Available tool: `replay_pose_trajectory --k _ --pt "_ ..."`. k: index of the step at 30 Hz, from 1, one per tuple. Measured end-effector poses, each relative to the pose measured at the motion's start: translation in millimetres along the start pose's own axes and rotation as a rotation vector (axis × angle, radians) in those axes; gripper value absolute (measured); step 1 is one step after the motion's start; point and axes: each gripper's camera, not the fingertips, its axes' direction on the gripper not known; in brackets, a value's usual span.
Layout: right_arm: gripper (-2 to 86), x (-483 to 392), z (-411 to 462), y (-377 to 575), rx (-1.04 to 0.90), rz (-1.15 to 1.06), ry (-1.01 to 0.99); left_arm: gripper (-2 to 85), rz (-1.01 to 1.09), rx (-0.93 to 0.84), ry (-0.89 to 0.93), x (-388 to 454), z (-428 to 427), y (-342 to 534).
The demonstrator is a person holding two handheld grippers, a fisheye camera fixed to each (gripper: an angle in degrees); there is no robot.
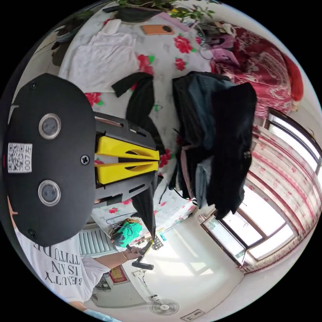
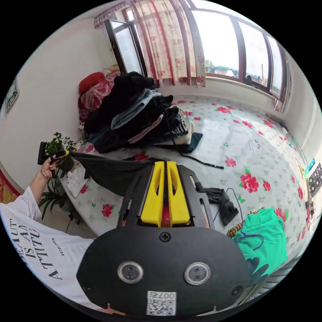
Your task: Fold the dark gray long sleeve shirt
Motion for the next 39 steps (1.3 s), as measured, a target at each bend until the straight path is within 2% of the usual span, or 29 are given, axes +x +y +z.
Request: replay_pose_trajectory --k 3,8,14,16,21,28,32,34,37,39 --pt "-0.2 -12.8 -61.8 -21.3 0.210 -0.058 -0.019 -1.0 0.124 0.113 -0.001 45.4 -58.4 -30.7" --pt "-0.2 -31.9 -101.3 25.3 0.277 -0.172 -0.051 -1.0 0.307 0.063 -0.094 92.3 -90.0 10.5" --pt "-0.1 -32.0 -50.1 134.0 -0.001 -0.119 -0.055 -1.0 0.152 -0.185 -0.122 45.4 -17.6 135.8" --pt "-0.1 -32.2 -17.9 171.7 -0.123 -0.076 -0.058 -1.0 -0.003 -0.292 -0.136 10.1 29.4 204.0" --pt "-0.2 -49.8 56.8 265.1 -0.413 0.025 0.034 -1.0 -0.318 -0.383 -0.069 -36.9 79.0 303.9" --pt "-0.2 -76.6 40.2 279.9 -0.470 -0.017 0.069 -1.0 -0.284 -0.368 -0.104 -28.2 50.9 333.2" --pt "-0.2 -84.4 45.3 288.7 -0.559 -0.048 0.101 -1.0 -0.247 -0.443 -0.167 -23.4 60.0 353.2" --pt "-0.2 -88.2 50.4 294.2 -0.602 -0.057 0.118 -1.0 -0.301 -0.495 -0.188 -29.7 68.7 371.1" --pt "-0.2 -90.2 56.7 300.3 -0.668 -0.036 0.080 -1.0 -0.348 -0.476 -0.188 -33.2 66.8 385.1" --pt "-0.2 -86.8 56.0 300.5 -0.723 -0.017 0.144 -0.9 -0.375 -0.458 -0.218 -33.7 59.3 389.9"
